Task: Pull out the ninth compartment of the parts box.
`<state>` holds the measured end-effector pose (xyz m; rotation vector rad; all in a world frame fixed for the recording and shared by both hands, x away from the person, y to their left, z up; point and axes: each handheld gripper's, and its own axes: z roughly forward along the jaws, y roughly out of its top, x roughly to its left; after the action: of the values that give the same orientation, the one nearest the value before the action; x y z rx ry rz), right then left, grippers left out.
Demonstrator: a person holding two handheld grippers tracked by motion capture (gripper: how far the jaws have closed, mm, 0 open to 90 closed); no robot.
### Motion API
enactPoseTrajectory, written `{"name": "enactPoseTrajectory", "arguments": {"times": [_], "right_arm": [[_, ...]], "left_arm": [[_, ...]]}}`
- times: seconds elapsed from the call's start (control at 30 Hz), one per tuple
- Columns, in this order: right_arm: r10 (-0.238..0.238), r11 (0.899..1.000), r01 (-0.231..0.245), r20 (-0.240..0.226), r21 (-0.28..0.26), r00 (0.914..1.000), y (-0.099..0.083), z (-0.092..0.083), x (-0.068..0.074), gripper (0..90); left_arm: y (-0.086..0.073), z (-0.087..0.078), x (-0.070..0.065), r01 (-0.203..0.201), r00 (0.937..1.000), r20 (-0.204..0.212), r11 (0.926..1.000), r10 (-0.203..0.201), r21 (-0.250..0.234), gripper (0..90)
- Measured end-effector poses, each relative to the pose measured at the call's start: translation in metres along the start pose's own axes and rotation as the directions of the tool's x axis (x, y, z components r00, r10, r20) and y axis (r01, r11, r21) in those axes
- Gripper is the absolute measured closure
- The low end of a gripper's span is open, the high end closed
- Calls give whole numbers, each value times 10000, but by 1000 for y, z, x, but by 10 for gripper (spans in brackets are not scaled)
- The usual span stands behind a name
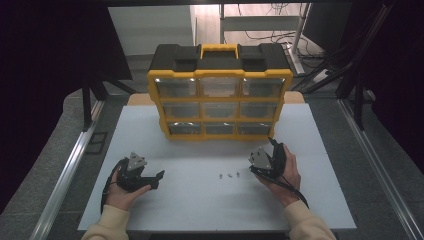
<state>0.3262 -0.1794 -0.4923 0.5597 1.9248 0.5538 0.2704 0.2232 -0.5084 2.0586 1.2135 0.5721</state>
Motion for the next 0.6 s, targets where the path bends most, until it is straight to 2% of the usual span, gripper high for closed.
{"name": "enactPoseTrajectory", "arguments": {"times": [0.37,0.47,0.5,0.6], "right_arm": [[-155,9999,155,54,-35,9999,0,1,0,210],[-534,9986,533,60,22,9986,0,1,4,214],[-506,9987,506,66,-17,9987,1,1,5,216],[-579,9983,581,156,-107,9982,4,-1,5,216]], "left_arm": [[-1,1,-4,-105,9999,51,9999,104,68,140],[-1,1,-5,-64,10000,64,10000,64,51,139],[0,-2,-6,-35,10000,-83,10000,35,-70,139],[1,-4,-9,-108,9998,-177,9997,105,-214,138]]}}
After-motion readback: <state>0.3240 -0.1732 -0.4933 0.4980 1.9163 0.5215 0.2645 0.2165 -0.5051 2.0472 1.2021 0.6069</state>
